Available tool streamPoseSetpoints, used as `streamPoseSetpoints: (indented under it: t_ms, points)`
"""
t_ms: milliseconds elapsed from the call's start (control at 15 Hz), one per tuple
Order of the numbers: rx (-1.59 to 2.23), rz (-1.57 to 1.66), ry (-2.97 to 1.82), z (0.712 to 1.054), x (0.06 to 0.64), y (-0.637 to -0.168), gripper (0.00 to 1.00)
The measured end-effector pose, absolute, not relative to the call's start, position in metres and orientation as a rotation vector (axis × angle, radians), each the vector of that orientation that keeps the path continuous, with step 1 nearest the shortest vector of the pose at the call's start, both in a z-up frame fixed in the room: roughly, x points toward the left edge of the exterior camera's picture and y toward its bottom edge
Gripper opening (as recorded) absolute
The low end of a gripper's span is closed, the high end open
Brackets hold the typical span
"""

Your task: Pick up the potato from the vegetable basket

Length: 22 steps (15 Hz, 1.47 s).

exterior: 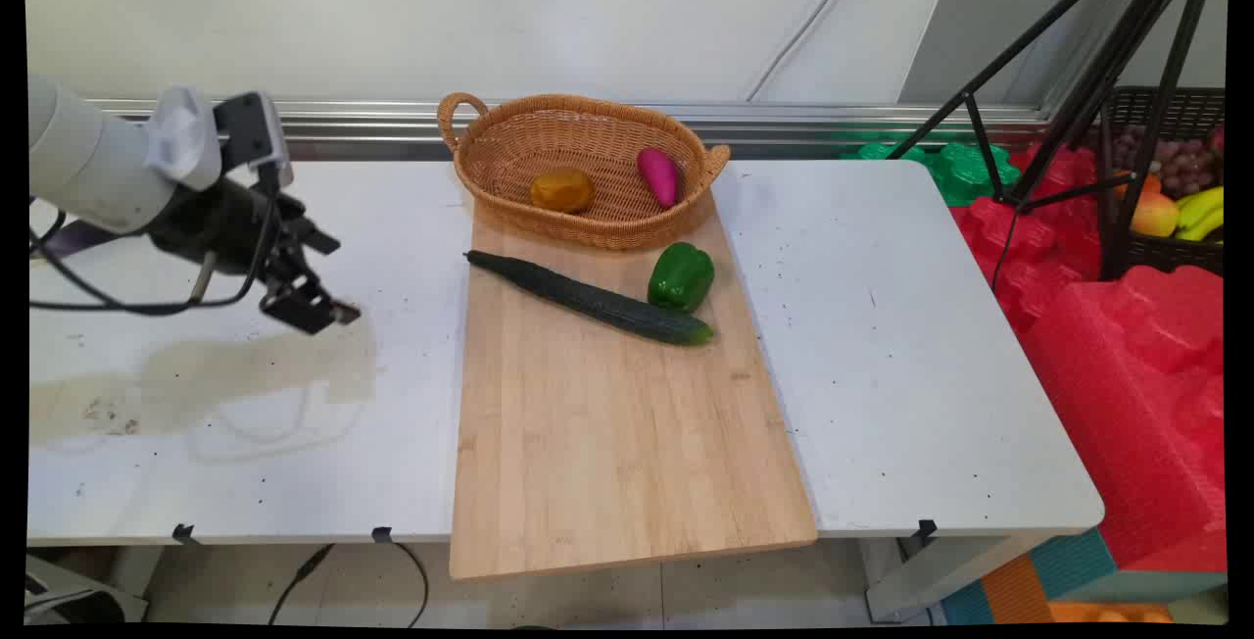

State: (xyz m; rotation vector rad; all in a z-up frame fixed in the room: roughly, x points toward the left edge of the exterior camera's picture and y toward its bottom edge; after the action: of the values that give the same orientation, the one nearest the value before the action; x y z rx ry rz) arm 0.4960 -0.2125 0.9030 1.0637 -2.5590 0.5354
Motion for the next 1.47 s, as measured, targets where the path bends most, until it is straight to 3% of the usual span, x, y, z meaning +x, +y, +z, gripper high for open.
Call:
streamPoseSetpoints:
  t_ms: [800, 1467]
  points:
    - [1.180, 0.693, -2.335, 0.953, 0.449, -0.323, 1.00]
    - [1.276, 0.680, -2.329, 0.938, 0.403, -0.441, 1.00]
